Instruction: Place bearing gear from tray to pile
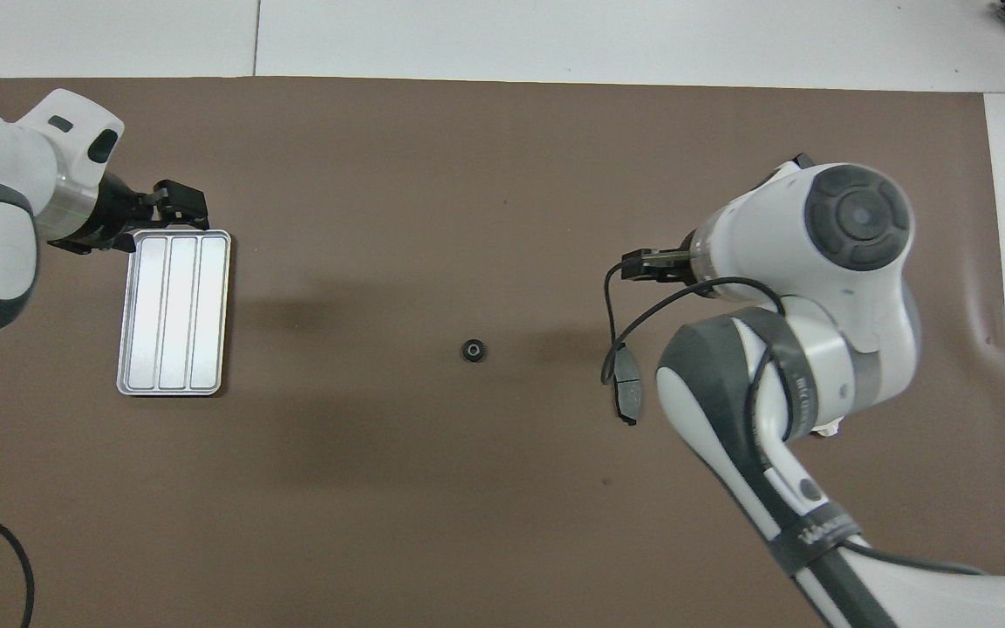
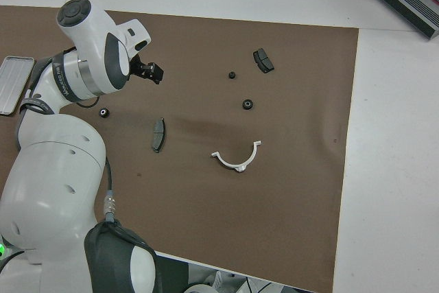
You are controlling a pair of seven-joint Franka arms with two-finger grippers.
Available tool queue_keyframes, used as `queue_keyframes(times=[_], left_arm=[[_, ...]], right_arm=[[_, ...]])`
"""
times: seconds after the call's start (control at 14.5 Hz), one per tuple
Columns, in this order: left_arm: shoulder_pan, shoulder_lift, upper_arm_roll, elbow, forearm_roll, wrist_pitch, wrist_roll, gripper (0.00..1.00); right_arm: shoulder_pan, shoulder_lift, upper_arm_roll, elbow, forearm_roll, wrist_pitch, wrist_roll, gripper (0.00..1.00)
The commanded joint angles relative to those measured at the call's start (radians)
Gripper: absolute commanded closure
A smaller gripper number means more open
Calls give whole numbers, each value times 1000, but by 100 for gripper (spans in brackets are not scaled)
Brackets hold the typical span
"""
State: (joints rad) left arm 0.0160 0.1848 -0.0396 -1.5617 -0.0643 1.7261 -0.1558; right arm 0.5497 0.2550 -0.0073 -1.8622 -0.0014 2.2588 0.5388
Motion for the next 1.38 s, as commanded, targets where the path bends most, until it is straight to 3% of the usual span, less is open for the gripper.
queue_keyframes(times=[0.0,0.34,0.69,0.9,1.03,1.31], left_arm=[[-2,-42,-11,31,32,-82,12,0],[-31,-108,-22,25,80,-166,16,0],[-28,-146,-20,-46,90,-159,84,0],[-18,-169,-17,-86,90,-136,111,0],[-16,-169,-16,-90,90,-114,110,0],[-10,-169,-11,-92,90,-103,105,0]], right_arm=[[70,62,-8,8,-6,60,68,0],[127,193,-8,28,-170,197,251,0],[150,196,-7,26,-173,197,254,0],[171,221,-8,34,-178,194,254,8],[171,221,-8,34,-178,189,253,23],[170,221,-8,34,-177,192,254,81]])
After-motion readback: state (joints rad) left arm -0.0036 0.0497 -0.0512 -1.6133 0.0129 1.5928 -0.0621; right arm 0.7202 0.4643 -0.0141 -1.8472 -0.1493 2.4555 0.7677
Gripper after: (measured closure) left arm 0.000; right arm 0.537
